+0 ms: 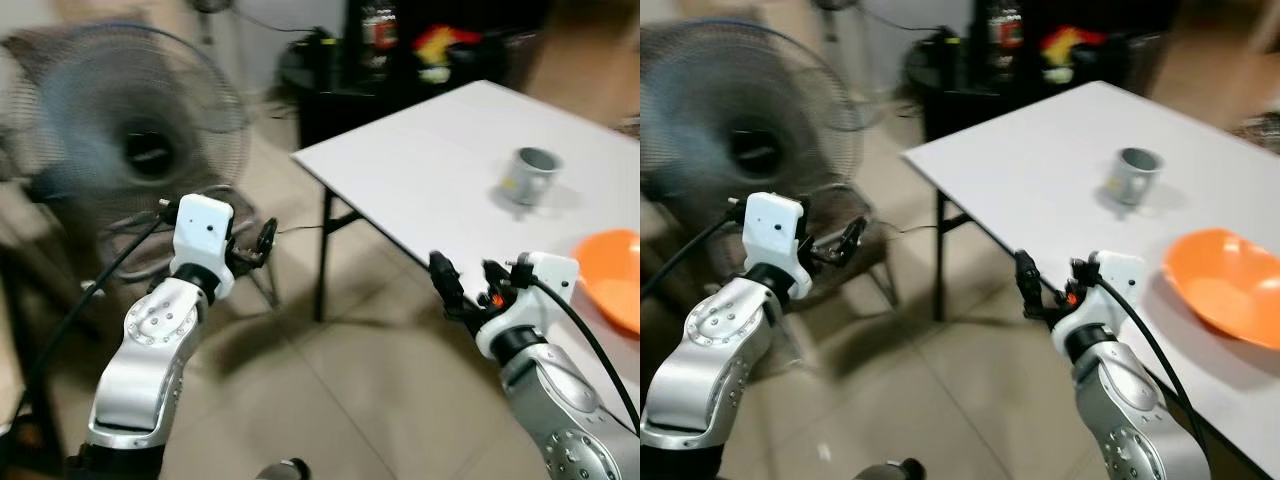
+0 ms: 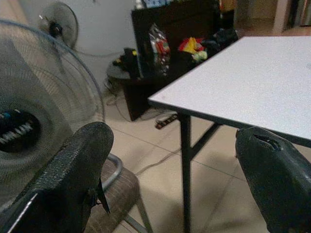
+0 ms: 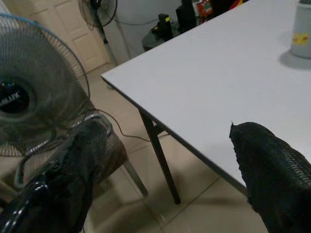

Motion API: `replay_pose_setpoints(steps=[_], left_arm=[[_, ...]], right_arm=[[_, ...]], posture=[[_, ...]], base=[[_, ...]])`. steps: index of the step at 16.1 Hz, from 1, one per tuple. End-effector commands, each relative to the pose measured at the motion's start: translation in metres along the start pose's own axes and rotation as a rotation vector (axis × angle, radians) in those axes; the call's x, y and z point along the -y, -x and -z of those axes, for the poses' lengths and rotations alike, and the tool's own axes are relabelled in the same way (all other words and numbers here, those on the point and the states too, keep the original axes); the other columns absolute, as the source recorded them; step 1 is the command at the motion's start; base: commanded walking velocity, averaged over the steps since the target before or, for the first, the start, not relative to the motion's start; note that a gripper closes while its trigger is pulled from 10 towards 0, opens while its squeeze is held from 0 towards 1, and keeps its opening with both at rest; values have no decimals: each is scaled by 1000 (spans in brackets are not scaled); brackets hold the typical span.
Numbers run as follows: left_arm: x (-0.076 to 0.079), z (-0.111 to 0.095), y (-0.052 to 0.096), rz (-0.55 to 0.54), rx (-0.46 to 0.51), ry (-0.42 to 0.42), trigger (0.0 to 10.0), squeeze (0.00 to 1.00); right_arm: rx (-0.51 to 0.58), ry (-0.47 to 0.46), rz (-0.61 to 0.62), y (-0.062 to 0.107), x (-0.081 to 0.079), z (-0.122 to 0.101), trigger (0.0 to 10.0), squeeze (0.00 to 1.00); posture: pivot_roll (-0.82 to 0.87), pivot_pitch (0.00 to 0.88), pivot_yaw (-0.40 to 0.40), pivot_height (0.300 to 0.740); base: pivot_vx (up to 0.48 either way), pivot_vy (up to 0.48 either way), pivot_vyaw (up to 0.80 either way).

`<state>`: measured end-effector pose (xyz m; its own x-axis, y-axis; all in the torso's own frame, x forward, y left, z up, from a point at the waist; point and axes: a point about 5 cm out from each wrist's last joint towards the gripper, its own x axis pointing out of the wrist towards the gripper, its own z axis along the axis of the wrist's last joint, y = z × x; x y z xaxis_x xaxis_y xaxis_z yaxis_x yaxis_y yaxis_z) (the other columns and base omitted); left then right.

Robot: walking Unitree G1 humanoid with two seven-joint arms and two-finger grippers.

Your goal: Setting the table

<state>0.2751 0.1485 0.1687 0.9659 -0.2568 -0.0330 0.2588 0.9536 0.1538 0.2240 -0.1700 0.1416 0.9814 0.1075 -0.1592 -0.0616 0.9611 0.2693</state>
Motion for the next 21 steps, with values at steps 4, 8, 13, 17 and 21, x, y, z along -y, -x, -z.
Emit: replay_pose_setpoints(steps=[4,8,13,17,21], left_arm=[[5,1,-6,33,-6,-57,10000,0],[1,3,-4,24,-20,-45,10000,0],[-3,5,-2,7,-19,-17,10000,0],[1,4,-3,33,-17,-25,10000,0],[1,4,-4,35,-19,-18,10000,0]], right_arm=[[-40,1,-8,-3,0,9,10000,1000],[-38,-8,-28,-6,-6,12,10000,1000],[-48,-34,-40,-10,-7,15,10000,1000],[-47,-51,-47,-10,-8,15,10000,1000],[-49,-64,-51,-12,-9,16,10000,1000]], posture=[[30,0,30,740],[47,0,16,740],[52,0,10,740],[46,0,16,740],[47,0,17,740]], base=[[0,0,800],[0,0,800],[0,0,800],[0,0,800],[0,83,800]])
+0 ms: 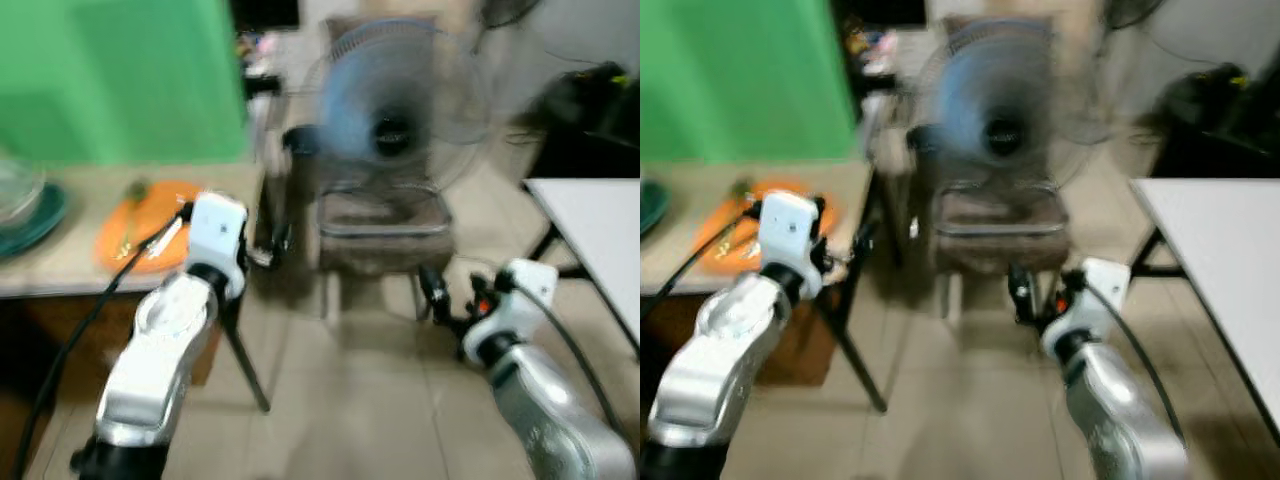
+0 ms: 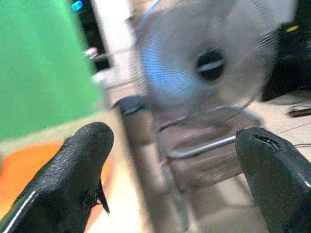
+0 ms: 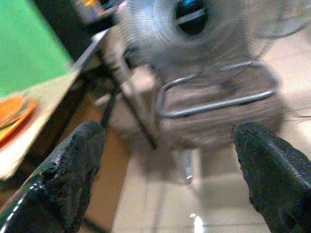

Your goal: Setting the table

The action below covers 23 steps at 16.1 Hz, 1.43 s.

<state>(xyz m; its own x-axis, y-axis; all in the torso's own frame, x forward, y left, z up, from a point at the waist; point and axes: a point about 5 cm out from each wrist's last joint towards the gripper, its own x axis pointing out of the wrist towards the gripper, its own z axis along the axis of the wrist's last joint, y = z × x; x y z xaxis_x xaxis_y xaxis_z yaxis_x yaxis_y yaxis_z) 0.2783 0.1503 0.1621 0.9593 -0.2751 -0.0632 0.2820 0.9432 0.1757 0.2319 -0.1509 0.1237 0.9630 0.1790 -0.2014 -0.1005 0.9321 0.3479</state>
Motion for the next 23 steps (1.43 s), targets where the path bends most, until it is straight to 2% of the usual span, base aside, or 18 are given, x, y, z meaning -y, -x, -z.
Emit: replay_pose_setpoints(steps=[1,4,5,6,8,9,11,13,15,18,23], left_arm=[[2,-3,-2,10,9,5,10000,0],[0,-6,-4,-6,23,8,10000,0],[-3,-6,-4,-23,11,-12,10000,0],[-4,-5,-5,-31,7,-20,10000,0],[-4,-8,-5,-22,36,-17,10000,0],[-5,-9,-6,-22,40,-18,10000,0],[-5,-10,-6,-20,41,-18,10000,0],[-5,-10,-5,-15,42,-18,10000,0],[-5,-11,-5,-9,42,-22,10000,0],[-5,-10,-3,-9,38,-26,10000,0],[-8,-9,2,-19,34,-41,10000,0]], right_arm=[[15,10,3,0,3,-5,10000,1000],[5,58,10,-4,3,-6,10000,1000],[-2,87,19,-6,5,-7,10000,224],[-4,102,22,-7,6,-8,10000,0],[19,247,41,-10,8,-14,10000,0],[15,319,6,-11,6,-13,10000,0],[25,148,-60,-7,1,-13,10000,0],[10,190,-83,-8,-2,-12,10000,0],[12,215,-108,-10,-5,-11,10000,0],[9,197,-97,-14,-2,-9,10000,0],[19,139,-75,-23,0,-9,10000,0]], posture=[[49,0,16,740],[52,0,14,740],[52,0,14,740],[53,0,14,740],[53,0,14,740],[54,0,13,740],[58,0,10,740],[64,0,9,740],[73,0,5,740],[93,0,-14,740],[124,0,-36,740]], base=[[0,341,800],[0,112,267],[0,0,0],[0,0,0],[0,0,0],[0,0,0],[266,0,0],[277,0,0],[276,0,800],[277,0,800],[276,0,0]])
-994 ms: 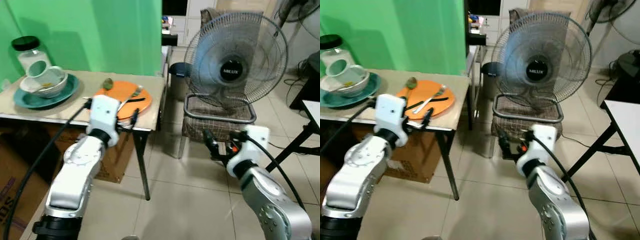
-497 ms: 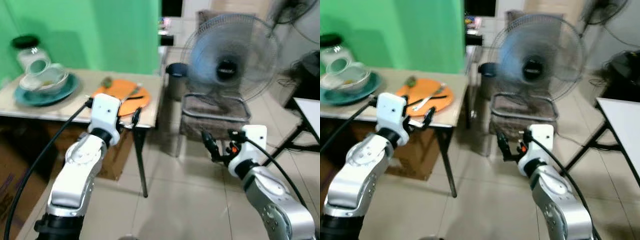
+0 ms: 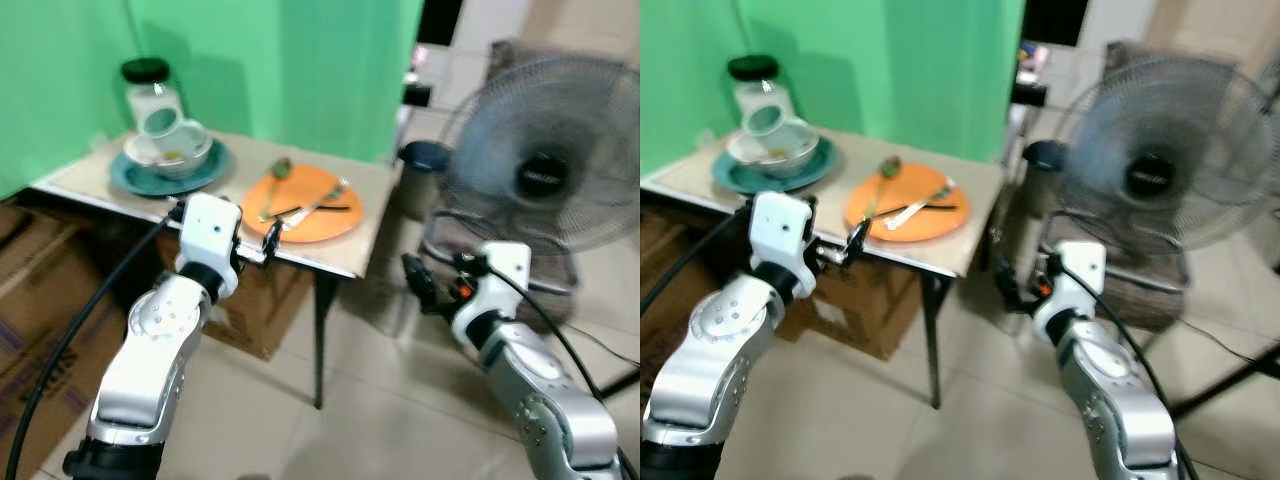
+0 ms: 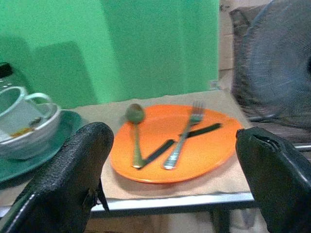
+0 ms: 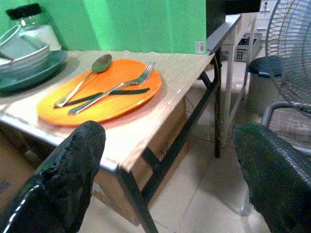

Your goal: Setting the table

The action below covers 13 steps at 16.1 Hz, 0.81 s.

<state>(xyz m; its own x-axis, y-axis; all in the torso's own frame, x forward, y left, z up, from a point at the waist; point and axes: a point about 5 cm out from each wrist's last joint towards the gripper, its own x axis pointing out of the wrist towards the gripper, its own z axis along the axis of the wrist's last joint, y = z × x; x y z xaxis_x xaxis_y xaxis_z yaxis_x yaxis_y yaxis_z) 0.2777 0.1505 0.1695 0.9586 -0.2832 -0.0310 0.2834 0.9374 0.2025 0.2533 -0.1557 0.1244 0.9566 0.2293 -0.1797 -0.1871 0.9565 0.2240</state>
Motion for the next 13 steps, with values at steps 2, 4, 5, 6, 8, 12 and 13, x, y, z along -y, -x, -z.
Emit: replay_pose_setpoints(steps=[2,4,5,6,8,12,13], left_arm=[[-7,-1,2,-17,-2,-18,10000,0],[-6,-1,3,-3,-4,-16,10000,0],[-5,-1,4,5,-6,-12,10000,0],[-4,0,5,19,-10,-9,10000,0],[-2,1,5,43,-18,-11,10000,0],[0,2,6,60,-23,-12,10000,0],[0,2,6,63,-23,-8,10000,0]], right_arm=[[17,-12,-18,-5,-6,-2,10000,0],[17,-15,0,-4,-5,0,10000,0],[9,-14,40,-4,-2,2,10000,0],[-1,-5,60,-3,-1,4,10000,0],[0,2,75,-3,0,5,10000,0],[5,7,75,-2,-1,5,10000,0],[7,6,74,-2,-1,5,10000,0]], posture=[[127,0,-37,740],[127,0,-37,740],[123,0,-33,740],[120,0,-30,740],[118,0,-28,740],[114,0,-29,740],[116,0,-31,740]], base=[[272,0,0],[272,0,0],[270,0,0],[274,0,0],[276,0,0],[274,0,0],[315,0,0]])
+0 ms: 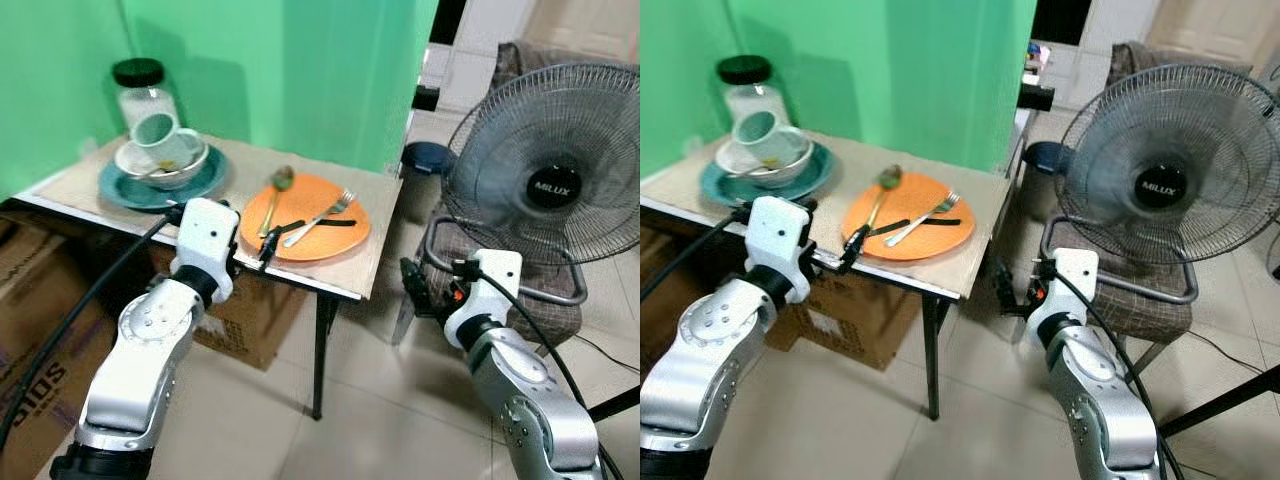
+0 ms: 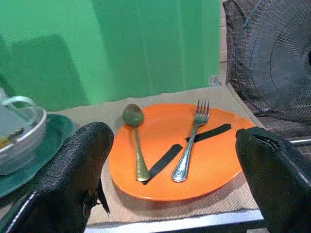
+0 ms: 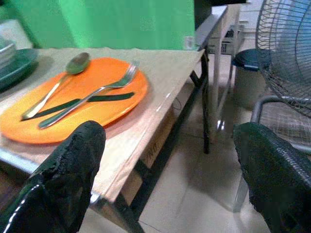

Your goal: Setting the table

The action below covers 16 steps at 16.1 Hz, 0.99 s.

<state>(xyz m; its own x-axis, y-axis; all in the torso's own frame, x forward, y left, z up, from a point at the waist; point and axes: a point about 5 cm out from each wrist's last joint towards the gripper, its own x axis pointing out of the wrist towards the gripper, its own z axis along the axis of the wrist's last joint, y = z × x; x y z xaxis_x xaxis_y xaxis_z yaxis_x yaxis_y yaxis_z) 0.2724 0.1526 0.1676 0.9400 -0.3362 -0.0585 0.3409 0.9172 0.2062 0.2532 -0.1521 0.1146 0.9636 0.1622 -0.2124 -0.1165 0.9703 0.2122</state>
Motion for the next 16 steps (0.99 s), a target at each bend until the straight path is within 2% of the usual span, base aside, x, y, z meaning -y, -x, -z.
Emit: replay_pose_setpoints(steps=[1,16], left_arm=[[0,0,1,2,-6,2,10000,0],[-4,-2,-1,9,-6,-7,10000,0]], right_arm=[[24,7,1,0,0,-5,10000,0],[28,-3,2,-2,-1,-5,10000,0]], posture=[[118,0,-33,740],[118,0,-21,740]], base=[[334,0,0],[346,0,0]])
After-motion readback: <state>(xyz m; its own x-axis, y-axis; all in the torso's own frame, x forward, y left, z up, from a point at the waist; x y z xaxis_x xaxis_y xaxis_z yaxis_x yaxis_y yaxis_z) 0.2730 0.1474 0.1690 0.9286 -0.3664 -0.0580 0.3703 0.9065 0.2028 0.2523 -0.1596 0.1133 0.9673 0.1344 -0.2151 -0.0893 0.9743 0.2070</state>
